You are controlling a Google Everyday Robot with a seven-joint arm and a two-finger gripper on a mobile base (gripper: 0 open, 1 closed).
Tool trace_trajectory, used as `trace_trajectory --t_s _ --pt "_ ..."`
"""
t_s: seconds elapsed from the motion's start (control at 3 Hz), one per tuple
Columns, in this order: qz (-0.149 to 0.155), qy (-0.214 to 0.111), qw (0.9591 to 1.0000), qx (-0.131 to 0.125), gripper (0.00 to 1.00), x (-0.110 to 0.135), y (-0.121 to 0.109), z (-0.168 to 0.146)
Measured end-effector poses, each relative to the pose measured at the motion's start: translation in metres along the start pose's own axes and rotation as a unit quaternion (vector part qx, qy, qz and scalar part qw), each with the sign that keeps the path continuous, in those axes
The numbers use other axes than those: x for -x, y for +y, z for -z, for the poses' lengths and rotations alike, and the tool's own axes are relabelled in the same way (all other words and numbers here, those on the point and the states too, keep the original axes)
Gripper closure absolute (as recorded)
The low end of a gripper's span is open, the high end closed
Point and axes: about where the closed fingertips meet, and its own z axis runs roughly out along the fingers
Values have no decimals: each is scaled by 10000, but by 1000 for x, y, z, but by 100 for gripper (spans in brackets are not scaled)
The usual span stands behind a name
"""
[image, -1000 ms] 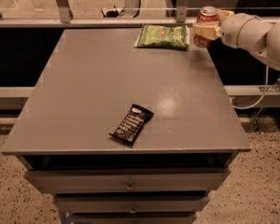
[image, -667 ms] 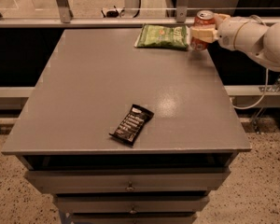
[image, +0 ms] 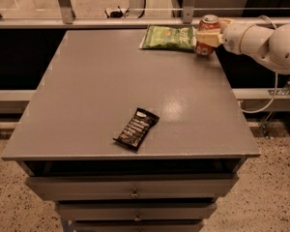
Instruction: Move coke can near green jalapeno chip bag
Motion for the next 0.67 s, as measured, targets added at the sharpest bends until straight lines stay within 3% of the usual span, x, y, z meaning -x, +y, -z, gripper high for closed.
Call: trace_trajectory --t_s 0.33,0.67 --pt "-68 29 10000 40 20 -8 3 -5" --pt "-108 28 9999 70 0 -11 5 -11"
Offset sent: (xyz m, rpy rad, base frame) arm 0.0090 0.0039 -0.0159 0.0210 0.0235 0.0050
